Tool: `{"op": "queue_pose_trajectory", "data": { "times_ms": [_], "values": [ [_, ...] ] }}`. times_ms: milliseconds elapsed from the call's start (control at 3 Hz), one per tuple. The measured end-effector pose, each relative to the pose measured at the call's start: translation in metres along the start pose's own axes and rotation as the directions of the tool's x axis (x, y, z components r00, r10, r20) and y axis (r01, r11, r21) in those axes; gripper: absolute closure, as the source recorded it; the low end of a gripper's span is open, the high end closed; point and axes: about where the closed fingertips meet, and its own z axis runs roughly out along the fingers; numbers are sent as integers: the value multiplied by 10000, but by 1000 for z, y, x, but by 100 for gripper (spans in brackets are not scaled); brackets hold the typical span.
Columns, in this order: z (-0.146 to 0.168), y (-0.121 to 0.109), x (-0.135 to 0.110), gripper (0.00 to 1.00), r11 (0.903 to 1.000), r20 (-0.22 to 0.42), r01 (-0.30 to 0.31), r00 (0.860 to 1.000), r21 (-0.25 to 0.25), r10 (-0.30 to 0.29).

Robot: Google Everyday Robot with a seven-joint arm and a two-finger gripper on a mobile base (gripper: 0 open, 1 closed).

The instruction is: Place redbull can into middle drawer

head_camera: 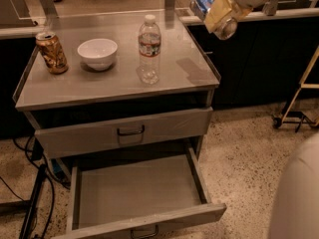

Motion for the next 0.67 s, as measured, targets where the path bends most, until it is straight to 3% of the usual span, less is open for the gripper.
{"op": "queue_pose_trajectory", "data": {
  "times_ms": [333,667],
  "values": [
    [-10,41,28,100,9974,71,360,9993,-630,-356],
    [-1,71,76,100,9902,-468,289,9983,-1363,-356]
  ]
}}
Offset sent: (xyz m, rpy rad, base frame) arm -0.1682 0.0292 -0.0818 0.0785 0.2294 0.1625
